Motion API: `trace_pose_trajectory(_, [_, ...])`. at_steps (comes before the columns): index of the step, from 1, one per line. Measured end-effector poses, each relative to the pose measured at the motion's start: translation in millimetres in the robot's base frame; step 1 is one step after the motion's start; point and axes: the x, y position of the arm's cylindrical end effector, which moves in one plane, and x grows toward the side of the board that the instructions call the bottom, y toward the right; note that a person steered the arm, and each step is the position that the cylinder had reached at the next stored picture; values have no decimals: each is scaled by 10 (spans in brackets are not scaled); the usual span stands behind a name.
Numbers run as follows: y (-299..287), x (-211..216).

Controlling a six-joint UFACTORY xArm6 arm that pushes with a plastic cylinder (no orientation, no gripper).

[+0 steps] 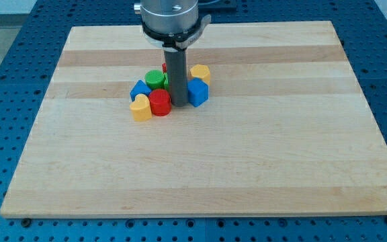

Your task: Move the blue cube towards the centre right of the board

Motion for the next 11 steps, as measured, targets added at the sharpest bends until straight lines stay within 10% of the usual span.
trace_pose_trajectory(11, [1126, -241])
